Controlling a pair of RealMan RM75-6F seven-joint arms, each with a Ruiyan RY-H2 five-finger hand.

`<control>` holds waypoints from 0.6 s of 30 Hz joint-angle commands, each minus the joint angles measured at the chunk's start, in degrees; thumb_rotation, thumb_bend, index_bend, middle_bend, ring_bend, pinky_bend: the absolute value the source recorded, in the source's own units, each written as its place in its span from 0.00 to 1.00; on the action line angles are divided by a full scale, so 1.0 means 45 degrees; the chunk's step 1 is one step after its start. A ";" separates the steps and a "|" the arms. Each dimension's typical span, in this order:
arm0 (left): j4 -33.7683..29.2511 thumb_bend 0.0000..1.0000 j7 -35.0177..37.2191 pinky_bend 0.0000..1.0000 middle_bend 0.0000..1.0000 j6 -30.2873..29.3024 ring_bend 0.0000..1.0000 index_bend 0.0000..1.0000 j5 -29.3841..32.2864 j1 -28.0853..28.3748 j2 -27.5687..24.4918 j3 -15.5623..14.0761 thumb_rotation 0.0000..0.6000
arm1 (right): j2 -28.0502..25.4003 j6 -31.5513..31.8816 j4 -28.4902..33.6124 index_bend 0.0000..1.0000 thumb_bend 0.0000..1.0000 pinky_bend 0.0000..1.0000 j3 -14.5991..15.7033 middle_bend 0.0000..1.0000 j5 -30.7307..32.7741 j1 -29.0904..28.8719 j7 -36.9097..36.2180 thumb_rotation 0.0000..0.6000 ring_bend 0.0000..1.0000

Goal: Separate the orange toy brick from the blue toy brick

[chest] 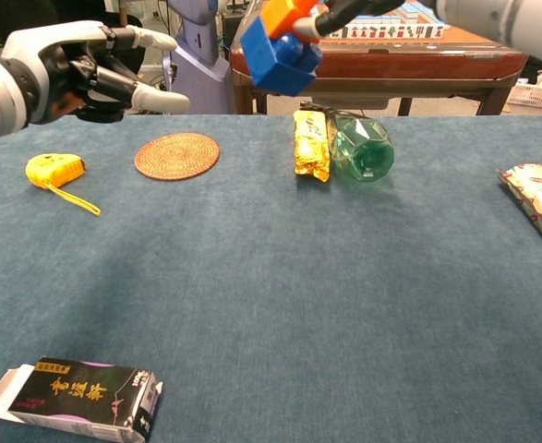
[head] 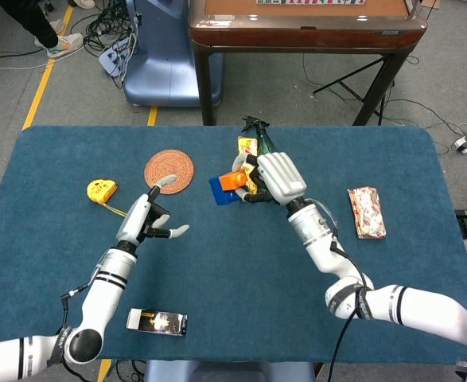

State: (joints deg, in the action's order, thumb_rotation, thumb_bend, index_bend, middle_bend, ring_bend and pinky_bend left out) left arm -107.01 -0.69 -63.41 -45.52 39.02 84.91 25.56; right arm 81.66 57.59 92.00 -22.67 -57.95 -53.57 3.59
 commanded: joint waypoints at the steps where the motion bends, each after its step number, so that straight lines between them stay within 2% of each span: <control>1: 0.0209 0.00 -0.0183 1.00 1.00 -0.0394 1.00 0.13 0.0281 0.0191 0.0351 0.0111 1.00 | 0.0424 0.0196 0.0037 0.74 0.33 1.00 -0.0201 1.00 0.0510 -0.0261 0.0495 1.00 1.00; 10: 0.0333 0.00 -0.0228 1.00 1.00 -0.0698 1.00 0.12 0.0819 0.0304 0.0698 0.0194 1.00 | 0.1461 0.0286 -0.0187 0.76 0.35 1.00 -0.0625 1.00 0.1969 -0.0762 0.1054 1.00 1.00; 18: 0.0501 0.00 -0.0208 1.00 1.00 -0.0534 1.00 0.13 0.1028 0.0377 0.0744 0.0130 1.00 | 0.2153 0.0240 -0.0517 0.76 0.35 1.00 -0.0807 1.00 0.2327 -0.1022 0.0946 1.00 1.00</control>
State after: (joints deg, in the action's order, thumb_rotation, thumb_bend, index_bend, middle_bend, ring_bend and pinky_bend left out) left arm -104.84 -1.65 -65.75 -40.82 40.70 88.18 26.21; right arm 91.19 58.80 89.79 -26.20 -47.63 -58.05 7.94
